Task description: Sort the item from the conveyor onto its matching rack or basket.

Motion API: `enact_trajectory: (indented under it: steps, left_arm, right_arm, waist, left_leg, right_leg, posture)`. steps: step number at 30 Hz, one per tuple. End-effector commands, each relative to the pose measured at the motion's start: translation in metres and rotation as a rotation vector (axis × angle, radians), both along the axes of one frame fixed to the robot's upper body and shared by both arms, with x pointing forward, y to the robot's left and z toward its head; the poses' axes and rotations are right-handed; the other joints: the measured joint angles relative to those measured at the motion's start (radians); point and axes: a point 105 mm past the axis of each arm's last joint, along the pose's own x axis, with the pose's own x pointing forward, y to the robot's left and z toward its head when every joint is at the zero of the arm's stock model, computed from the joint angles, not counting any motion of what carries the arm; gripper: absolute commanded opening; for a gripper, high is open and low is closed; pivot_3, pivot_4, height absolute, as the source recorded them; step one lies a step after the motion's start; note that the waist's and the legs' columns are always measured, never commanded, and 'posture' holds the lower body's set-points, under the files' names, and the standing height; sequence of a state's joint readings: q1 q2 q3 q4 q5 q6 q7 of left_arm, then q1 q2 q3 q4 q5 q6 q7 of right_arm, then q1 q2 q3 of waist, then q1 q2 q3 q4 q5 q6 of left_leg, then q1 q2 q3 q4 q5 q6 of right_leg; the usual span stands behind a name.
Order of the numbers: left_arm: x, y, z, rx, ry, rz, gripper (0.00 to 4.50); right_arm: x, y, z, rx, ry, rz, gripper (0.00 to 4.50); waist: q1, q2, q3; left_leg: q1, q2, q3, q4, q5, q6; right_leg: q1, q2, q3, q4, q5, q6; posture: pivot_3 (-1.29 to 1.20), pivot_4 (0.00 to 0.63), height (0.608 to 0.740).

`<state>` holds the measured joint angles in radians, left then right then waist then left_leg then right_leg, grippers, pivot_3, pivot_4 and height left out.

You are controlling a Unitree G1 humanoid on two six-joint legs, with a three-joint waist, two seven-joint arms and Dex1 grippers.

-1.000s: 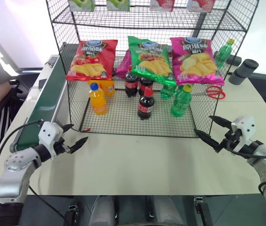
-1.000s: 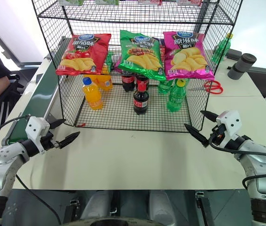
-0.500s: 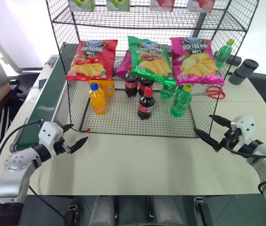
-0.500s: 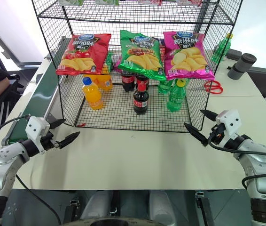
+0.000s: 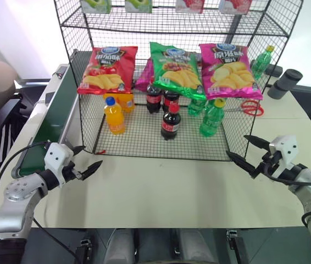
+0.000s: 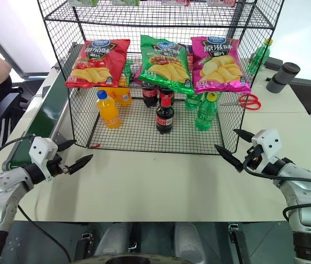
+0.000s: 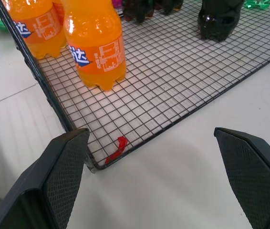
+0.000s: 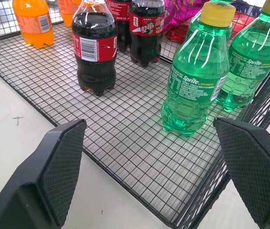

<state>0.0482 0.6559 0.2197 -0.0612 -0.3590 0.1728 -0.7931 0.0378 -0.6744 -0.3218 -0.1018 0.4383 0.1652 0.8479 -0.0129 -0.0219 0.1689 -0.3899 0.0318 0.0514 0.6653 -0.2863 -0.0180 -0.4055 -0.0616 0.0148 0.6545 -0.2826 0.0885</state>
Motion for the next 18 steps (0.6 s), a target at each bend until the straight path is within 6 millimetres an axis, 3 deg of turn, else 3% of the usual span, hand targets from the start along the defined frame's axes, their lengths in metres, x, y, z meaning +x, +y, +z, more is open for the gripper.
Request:
enact_trajectory:
  steps: [1, 18]
  left_arm:
    - [-0.0012, 0.0053, 0.0120, 0.013, -0.038, 0.016, 4.50]
    - [-0.0043, 0.0047, 0.0125, 0.011, -0.036, 0.021, 4.50]
  right_arm:
    - [-0.0004, 0.0019, 0.0075, 0.000, -0.039, 0.005, 4.45]
    - [0.0008, 0.0029, 0.0070, -0.011, -0.031, 0.013, 4.45]
  waist:
    - [0.000, 0.000, 0.000]
    - [0.000, 0.000, 0.000]
  left_leg:
    - [0.000, 0.000, 0.000, 0.000, 0.000, 0.000]
    - [0.000, 0.000, 0.000, -0.001, 0.000, 0.000]
  right_leg:
    - [0.000, 0.000, 0.000, 0.000, 0.000, -0.001]
    - [0.000, -0.001, 0.000, -0.001, -0.001, -0.001]
  posture:
    - [0.00, 0.150, 0.740]
    - [0.00, 0.150, 0.740]
